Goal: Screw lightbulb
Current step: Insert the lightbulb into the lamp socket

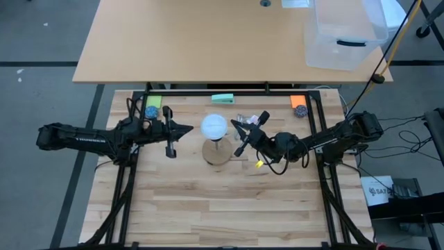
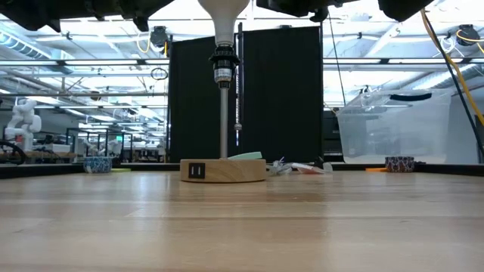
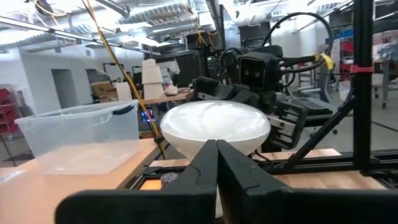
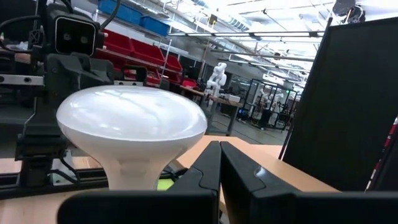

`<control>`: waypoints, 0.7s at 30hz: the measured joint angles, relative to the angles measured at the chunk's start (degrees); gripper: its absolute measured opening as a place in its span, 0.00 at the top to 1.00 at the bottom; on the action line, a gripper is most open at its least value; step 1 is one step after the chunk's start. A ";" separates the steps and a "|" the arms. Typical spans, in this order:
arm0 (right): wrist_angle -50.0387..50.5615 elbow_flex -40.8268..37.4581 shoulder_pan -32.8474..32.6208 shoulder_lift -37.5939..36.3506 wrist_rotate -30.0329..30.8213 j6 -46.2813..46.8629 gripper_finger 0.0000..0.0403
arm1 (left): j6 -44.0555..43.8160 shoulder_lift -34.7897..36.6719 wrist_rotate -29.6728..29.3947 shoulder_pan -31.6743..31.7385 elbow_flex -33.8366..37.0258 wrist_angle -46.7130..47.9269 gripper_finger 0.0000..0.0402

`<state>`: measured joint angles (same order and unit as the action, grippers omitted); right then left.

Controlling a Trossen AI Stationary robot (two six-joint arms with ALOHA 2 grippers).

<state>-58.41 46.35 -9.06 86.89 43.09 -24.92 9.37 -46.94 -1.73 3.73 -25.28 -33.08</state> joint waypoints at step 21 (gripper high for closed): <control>6.18 3.10 1.14 0.00 -2.72 0.23 1.00 | -1.32 -6.48 5.81 0.00 -5.92 3.91 1.00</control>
<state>-52.24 49.45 -7.92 86.89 40.38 -24.68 8.05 -53.42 4.08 3.73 -31.20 -29.17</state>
